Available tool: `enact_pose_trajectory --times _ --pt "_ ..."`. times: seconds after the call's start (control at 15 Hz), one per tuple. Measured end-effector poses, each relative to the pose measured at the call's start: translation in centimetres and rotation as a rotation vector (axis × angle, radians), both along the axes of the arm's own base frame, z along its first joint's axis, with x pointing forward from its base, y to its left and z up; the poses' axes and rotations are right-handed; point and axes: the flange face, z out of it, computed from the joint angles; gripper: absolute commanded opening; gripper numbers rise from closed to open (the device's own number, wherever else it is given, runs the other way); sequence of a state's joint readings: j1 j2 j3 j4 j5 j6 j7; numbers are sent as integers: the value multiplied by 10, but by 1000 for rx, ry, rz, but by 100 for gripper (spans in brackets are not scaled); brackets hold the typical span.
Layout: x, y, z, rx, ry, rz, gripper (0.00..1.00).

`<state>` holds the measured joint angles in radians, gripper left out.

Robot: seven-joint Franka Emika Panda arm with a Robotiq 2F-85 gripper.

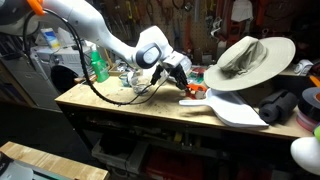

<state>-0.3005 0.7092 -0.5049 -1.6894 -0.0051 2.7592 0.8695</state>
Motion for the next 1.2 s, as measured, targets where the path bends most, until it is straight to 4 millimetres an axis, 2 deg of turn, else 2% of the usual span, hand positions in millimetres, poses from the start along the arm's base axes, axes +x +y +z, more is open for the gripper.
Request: enact_pose_trajectory --times 0.73,0.93,1.2 --pt "2 2 9 -4 -10 14 3" --pt "-2 16 18 10 -2 57 3" --pt "-16 47 30 53 23 160 3"
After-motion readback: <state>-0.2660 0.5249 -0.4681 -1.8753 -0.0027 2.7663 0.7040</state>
